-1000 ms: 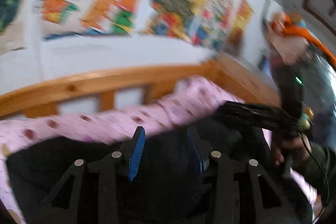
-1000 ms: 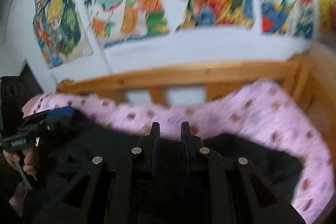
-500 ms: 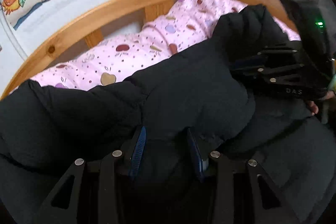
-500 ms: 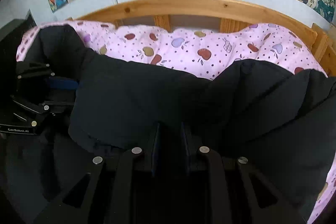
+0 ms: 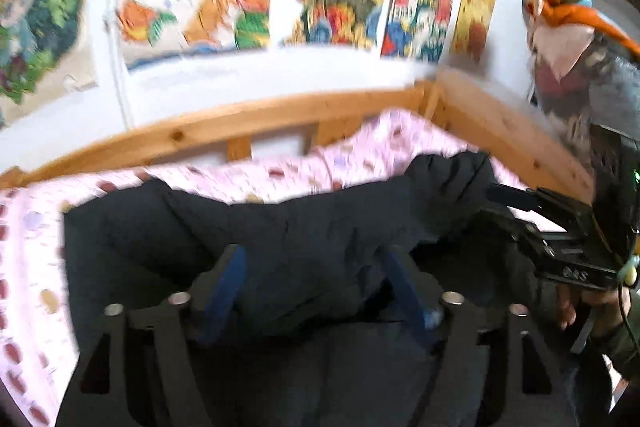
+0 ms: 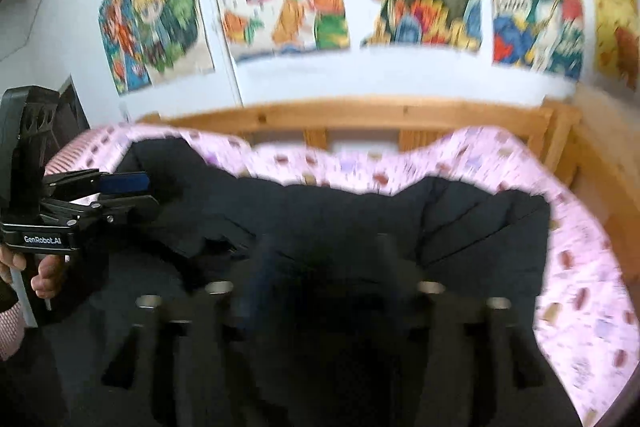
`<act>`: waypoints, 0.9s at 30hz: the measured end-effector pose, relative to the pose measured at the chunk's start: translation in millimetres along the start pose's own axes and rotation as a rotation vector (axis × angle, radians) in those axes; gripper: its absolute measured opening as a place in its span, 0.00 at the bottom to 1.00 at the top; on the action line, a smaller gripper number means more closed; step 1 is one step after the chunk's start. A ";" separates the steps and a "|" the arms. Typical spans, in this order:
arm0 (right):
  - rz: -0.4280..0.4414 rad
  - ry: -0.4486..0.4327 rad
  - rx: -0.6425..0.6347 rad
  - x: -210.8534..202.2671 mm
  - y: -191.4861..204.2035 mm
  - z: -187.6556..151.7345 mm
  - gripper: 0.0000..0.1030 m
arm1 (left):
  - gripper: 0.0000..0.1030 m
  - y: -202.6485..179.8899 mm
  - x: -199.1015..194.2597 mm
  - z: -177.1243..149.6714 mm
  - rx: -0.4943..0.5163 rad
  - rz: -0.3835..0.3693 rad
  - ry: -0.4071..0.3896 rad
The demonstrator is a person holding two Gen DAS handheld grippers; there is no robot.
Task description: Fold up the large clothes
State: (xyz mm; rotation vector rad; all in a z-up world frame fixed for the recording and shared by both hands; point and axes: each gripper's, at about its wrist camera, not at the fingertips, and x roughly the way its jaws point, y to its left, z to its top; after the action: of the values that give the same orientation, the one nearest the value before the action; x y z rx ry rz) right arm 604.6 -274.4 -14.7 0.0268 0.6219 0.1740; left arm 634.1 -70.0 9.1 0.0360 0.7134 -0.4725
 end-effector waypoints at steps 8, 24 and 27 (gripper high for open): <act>-0.058 -0.104 -0.004 -90.9 16.7 17.6 0.79 | 0.96 -23.3 -95.9 4.0 0.021 0.067 -0.127; -0.098 -0.206 -0.060 -236.9 66.5 3.1 0.94 | 1.00 -84.3 -237.3 -23.4 0.144 0.169 -0.250; -0.108 -0.210 -0.067 -261.1 70.8 -7.1 0.94 | 1.00 -94.7 -259.3 -33.8 0.155 0.172 -0.264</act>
State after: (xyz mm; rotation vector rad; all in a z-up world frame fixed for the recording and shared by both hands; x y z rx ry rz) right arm 381.1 -249.3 135.8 -0.0527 0.4062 0.0854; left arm 402.4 -43.3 160.7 0.1764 0.4093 -0.3581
